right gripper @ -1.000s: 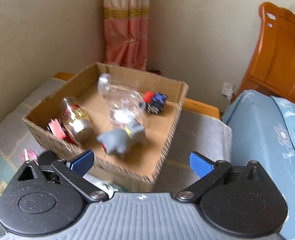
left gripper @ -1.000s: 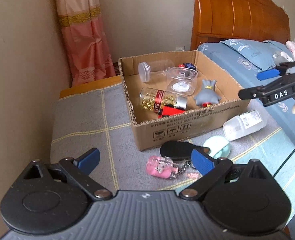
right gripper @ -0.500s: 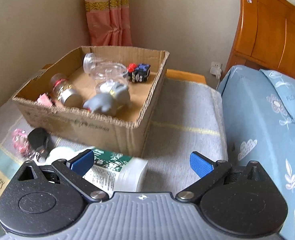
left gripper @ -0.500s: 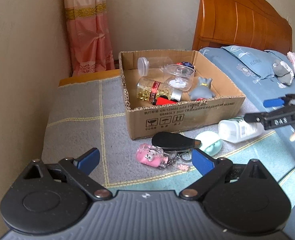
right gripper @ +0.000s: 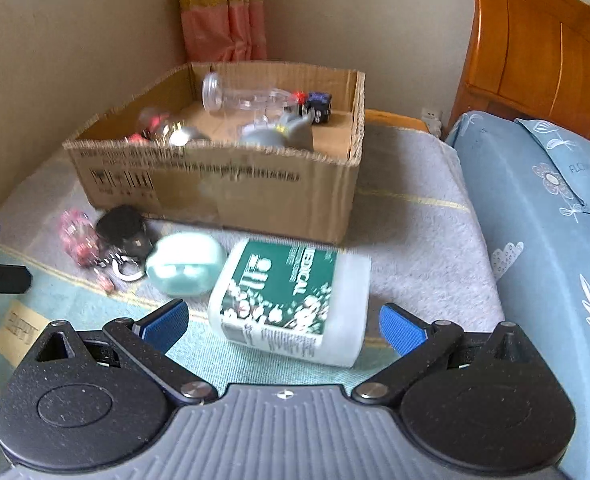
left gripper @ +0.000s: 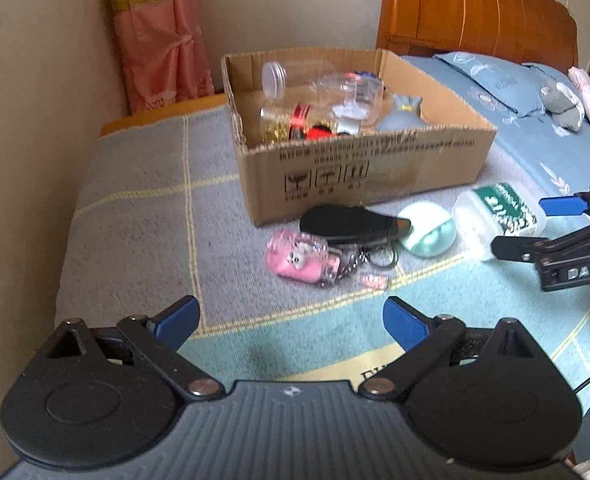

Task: Organize rigid objects
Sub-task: 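Move the left tool to the pink keychain while the right tool approaches the MEDICAL tub, then grasp the pink keychain with the left tool while the right tool grasps the MEDICAL tub, then carry the keychain and MEDICAL tub over the box and release both inside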

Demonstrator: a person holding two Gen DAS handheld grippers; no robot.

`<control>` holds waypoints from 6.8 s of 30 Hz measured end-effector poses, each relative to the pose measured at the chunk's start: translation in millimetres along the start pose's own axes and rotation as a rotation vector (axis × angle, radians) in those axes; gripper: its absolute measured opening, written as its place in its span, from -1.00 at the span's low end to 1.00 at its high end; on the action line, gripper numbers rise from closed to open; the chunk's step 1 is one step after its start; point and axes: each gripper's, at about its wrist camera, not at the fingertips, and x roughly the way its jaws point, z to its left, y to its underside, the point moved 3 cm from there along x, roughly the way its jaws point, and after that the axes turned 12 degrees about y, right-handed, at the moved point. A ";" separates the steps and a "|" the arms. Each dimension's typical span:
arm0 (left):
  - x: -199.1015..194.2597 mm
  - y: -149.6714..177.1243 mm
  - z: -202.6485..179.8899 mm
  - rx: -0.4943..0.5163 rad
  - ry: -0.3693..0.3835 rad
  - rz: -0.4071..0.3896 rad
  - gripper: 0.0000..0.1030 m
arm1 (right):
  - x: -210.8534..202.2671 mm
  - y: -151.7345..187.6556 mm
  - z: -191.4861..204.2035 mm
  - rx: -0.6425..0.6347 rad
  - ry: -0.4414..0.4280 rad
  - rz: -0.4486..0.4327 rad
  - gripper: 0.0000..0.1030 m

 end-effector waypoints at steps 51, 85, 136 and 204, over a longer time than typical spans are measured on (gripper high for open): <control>1.2 42.1 -0.6 -0.009 0.030 -0.003 0.13 | 20.1 29.6 -12.5 0.023 0.008 -0.020 1.00; 11.9 42.3 -3.9 -0.013 -0.006 -0.001 0.39 | 42.1 0.6 0.7 -0.030 -0.037 0.006 1.00; -42.7 -44.9 -26.2 0.132 0.117 0.034 -0.04 | -33.6 -66.1 -12.0 -0.236 -0.209 0.039 0.68; -62.4 -78.8 61.9 -0.026 -0.229 -0.163 0.84 | 63.8 -242.4 112.1 -0.266 -0.216 0.024 1.00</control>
